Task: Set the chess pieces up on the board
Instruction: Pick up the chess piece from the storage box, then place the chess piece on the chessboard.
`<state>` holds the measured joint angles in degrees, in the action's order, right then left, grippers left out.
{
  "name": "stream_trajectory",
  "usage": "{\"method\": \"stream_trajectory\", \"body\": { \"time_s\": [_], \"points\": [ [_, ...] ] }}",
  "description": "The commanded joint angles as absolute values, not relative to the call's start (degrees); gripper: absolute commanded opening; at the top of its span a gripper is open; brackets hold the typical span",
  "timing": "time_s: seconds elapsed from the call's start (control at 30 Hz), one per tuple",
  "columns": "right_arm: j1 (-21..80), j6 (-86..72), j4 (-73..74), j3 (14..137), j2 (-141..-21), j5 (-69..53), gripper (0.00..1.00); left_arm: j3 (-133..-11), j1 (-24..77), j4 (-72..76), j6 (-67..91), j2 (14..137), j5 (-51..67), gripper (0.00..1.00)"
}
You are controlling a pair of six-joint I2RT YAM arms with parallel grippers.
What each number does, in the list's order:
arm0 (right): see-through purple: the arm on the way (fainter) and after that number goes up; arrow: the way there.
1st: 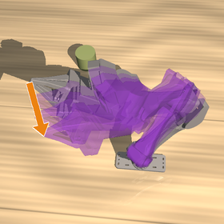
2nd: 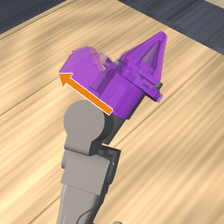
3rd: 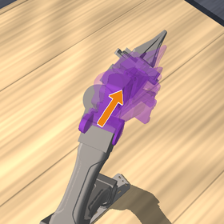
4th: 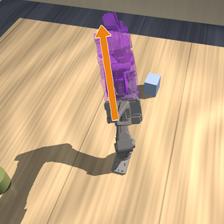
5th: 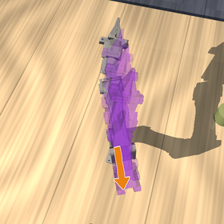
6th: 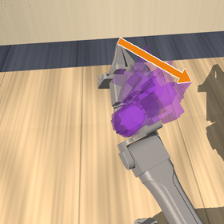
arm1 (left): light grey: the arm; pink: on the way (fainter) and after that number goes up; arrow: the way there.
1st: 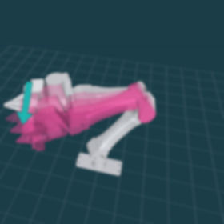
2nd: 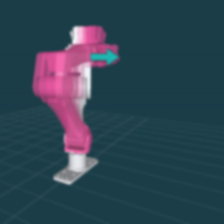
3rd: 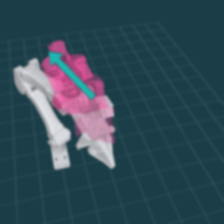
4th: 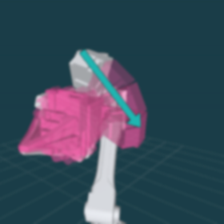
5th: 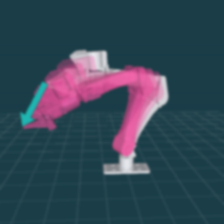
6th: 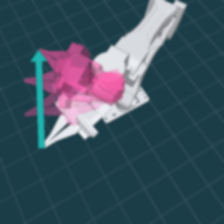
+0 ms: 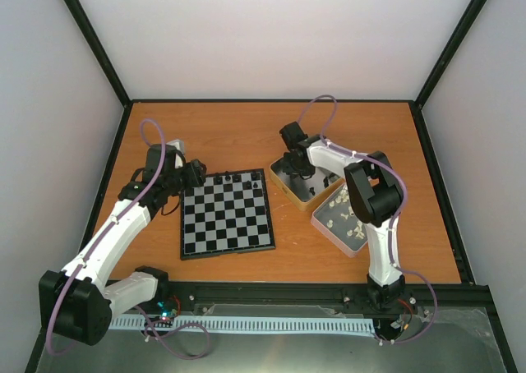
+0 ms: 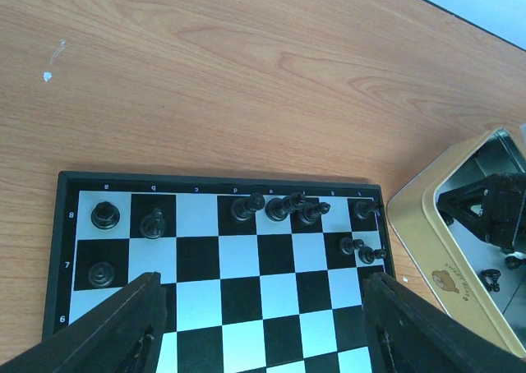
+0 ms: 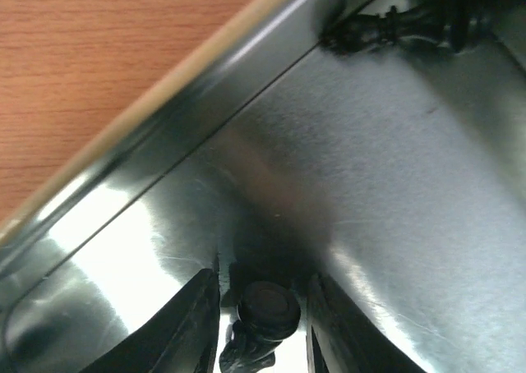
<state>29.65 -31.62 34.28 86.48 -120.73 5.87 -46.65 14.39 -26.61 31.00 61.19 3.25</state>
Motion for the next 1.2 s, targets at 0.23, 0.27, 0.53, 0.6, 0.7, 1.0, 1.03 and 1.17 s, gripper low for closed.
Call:
{"method": "stream_trajectory", "body": {
  "time_s": [0.23,0.27,0.53,0.6,0.7,1.0,1.03,1.17],
  "points": [
    [28.13,-28.46,37.93,87.57,-123.23,3.51,0.22,-48.36,14.28,-25.23,30.94,60.65,3.56,0.66],
    [28.13,-28.96,37.94,87.67,-123.36,2.86,0.19,-48.32,14.24,-25.30,30.86,60.61,3.66,0.66],
    [27.57,-36.62,29.58,81.85,-116.38,1.91,0.15,-46.17,14.24,-21.15,28.43,59.87,13.08,0.67],
    [27.19,-40.42,26.26,79.16,-112.57,1.53,0.15,-45.15,14.43,-17.99,28.23,59.77,17.05,0.67],
    [27.16,-45.72,22.39,75.96,-107.54,1.01,0.16,-43.83,16.18,-13.73,28.53,60.04,20.45,0.67],
    [27.09,-62.92,10.65,64.51,-97.12,-15.85,0.16,-42.33,28.35,1.62,30.83,66.96,19.34,0.68],
    [27.15,-65.67,8.55,62.43,-95.86,-17.80,0.16,-42.15,29.40,3.72,31.19,67.92,19.53,0.68],
    [27.31,-74.85,2.88,56.41,-91.94,-23.63,0.16,-41.40,34.22,9.83,31.57,71.94,17.49,0.68]
  ]
}}
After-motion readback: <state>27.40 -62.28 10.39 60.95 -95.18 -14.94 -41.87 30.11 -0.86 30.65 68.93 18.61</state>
